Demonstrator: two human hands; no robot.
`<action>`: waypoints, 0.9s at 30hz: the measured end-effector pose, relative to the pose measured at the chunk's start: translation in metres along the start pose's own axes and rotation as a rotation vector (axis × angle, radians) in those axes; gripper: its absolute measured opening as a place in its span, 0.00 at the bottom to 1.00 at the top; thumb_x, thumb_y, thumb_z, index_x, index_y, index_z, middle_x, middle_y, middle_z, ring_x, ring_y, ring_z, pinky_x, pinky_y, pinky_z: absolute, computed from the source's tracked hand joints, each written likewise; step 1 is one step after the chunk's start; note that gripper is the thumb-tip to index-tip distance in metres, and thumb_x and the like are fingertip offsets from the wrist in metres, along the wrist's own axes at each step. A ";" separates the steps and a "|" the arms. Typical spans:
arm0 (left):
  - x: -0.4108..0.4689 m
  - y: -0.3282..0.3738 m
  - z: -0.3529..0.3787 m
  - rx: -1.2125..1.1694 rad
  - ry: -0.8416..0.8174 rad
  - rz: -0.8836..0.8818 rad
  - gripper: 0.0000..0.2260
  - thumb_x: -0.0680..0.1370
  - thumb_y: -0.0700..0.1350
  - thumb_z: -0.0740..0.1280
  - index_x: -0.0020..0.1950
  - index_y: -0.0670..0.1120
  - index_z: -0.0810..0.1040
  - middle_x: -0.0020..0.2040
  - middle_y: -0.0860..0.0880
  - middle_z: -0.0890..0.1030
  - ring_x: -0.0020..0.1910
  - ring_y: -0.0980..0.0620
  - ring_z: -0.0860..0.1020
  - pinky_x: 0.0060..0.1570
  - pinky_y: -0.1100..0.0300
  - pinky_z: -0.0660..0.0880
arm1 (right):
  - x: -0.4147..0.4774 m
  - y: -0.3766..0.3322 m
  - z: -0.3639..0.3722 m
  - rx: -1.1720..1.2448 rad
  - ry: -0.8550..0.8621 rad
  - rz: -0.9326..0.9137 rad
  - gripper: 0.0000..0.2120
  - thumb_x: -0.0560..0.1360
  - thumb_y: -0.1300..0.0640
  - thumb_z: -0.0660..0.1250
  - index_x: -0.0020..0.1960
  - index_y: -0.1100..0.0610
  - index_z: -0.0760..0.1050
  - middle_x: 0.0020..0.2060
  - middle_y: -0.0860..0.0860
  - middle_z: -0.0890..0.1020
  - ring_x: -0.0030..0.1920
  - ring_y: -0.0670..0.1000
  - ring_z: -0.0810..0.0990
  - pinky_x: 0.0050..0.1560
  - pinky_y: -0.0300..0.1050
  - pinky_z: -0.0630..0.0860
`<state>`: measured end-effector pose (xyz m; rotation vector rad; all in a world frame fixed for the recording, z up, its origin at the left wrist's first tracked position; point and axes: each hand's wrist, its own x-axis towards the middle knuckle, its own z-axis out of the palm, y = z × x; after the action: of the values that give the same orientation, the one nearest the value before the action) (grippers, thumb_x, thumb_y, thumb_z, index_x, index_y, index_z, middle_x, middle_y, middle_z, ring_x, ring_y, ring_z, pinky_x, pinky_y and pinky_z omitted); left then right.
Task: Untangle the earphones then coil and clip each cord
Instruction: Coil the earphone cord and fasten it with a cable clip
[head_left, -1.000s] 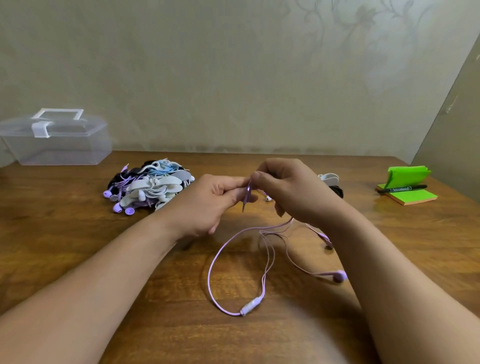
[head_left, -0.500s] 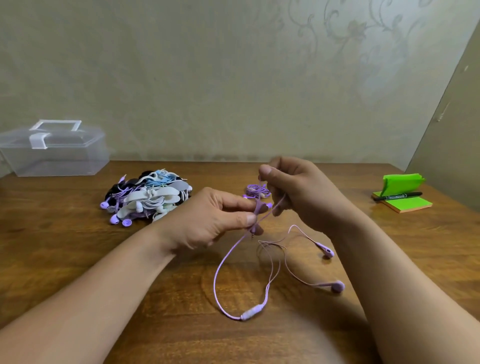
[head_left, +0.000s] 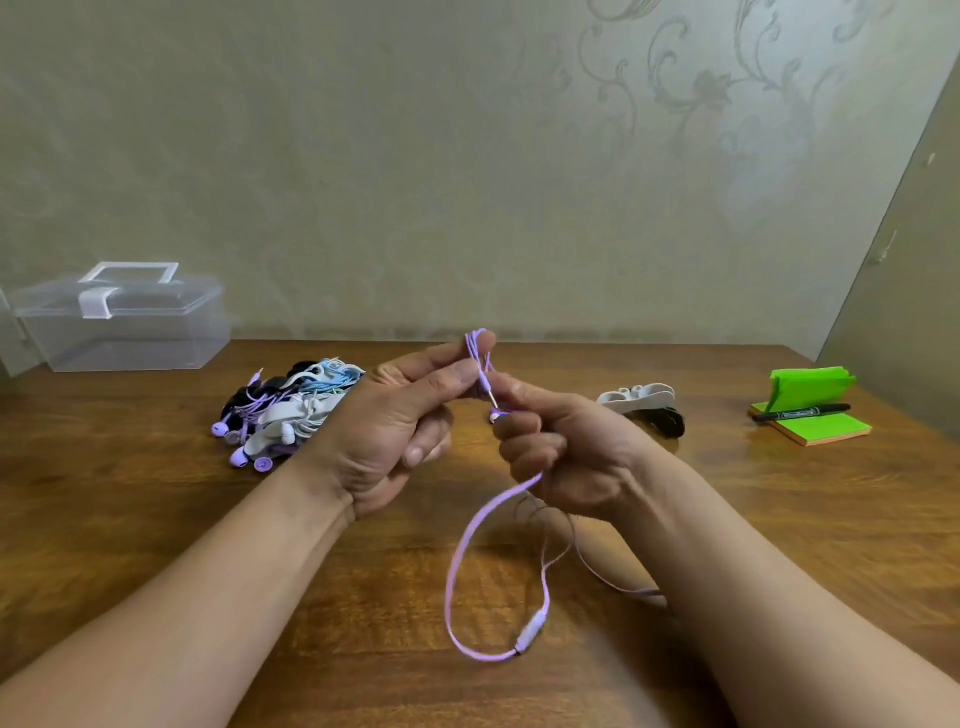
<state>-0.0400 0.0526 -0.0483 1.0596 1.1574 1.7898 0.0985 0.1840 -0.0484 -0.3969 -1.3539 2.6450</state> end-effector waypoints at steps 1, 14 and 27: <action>0.001 -0.002 0.001 0.021 0.042 0.019 0.12 0.79 0.44 0.68 0.62 0.48 0.85 0.54 0.41 0.86 0.17 0.59 0.61 0.25 0.63 0.54 | 0.000 0.004 0.003 -0.173 0.033 -0.008 0.08 0.83 0.52 0.63 0.54 0.55 0.78 0.29 0.47 0.64 0.24 0.42 0.60 0.21 0.33 0.62; 0.007 -0.013 -0.020 0.742 0.277 0.243 0.12 0.80 0.41 0.72 0.62 0.50 0.86 0.53 0.57 0.87 0.56 0.59 0.84 0.65 0.52 0.78 | -0.006 0.016 0.019 -1.480 0.428 -0.670 0.10 0.83 0.50 0.67 0.45 0.52 0.80 0.29 0.44 0.74 0.33 0.45 0.71 0.34 0.42 0.66; -0.005 -0.007 -0.005 0.754 -0.158 0.048 0.09 0.80 0.42 0.72 0.58 0.52 0.87 0.45 0.51 0.88 0.44 0.57 0.80 0.49 0.60 0.77 | -0.013 -0.011 -0.007 -1.036 0.284 -0.641 0.06 0.79 0.58 0.75 0.47 0.59 0.80 0.38 0.51 0.87 0.35 0.44 0.82 0.38 0.38 0.76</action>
<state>-0.0418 0.0485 -0.0574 1.6231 1.7692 1.2724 0.1129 0.1926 -0.0407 -0.3253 -2.1626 1.1998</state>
